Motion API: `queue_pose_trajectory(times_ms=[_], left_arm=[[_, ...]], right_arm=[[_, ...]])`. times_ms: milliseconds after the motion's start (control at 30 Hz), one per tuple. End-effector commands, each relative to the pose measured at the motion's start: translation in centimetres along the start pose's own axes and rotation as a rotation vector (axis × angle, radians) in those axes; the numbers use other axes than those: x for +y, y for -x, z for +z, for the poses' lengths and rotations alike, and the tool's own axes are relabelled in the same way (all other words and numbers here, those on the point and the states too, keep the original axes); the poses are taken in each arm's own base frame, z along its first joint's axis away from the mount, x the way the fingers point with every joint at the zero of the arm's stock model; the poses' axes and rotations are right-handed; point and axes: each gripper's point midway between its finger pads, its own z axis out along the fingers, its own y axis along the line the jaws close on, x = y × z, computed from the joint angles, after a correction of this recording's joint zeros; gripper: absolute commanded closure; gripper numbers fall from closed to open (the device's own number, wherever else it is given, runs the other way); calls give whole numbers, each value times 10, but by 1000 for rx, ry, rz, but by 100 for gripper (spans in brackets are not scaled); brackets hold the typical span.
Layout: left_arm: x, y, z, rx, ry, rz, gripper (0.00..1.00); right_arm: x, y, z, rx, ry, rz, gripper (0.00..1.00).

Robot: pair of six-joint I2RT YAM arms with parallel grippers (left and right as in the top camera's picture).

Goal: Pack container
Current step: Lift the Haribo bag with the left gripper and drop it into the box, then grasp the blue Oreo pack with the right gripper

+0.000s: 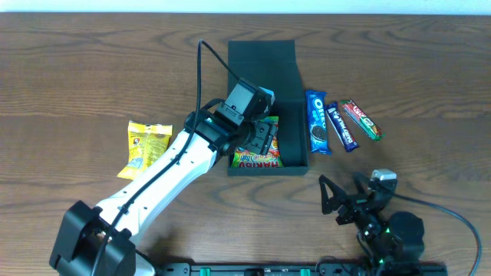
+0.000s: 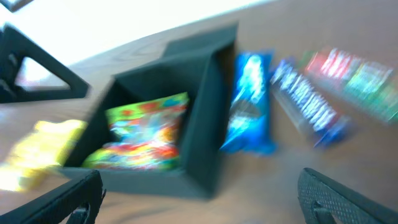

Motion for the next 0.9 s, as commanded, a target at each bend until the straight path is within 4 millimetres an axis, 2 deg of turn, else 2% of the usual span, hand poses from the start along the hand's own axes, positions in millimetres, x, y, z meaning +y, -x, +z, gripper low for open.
queue_pose_trajectory(times_ms=[0,67,167,267,433,600,667,767,867], left_arm=[[-6,6,-8,-20,-31,21,29],[-6,6,-8,-20,-31,21,29],[-6,6,-8,-19,-31,20,28],[-6,6,-8,-20,-31,21,28],[-6,6,-8,-20,-31,25,27],[-6,6,-8,-20,-31,28,27],[-6,6,-8,-19,-30,27,27],[-6,6,-8,-19,-31,27,27],[-6,6,-8,-19,-30,27,27]], right_arm=[[16,-12,-1,80,82,386,1],[17,-7,-1,62,89,383,1],[28,16,-2,-36,141,153,1],[18,35,3,-110,75,122,1],[2,36,24,39,-62,-3,1],[-14,63,70,270,-206,-191,1],[-26,68,88,367,-266,-237,9],[-40,64,112,516,-310,-242,14],[-54,53,135,639,-342,-210,25]])
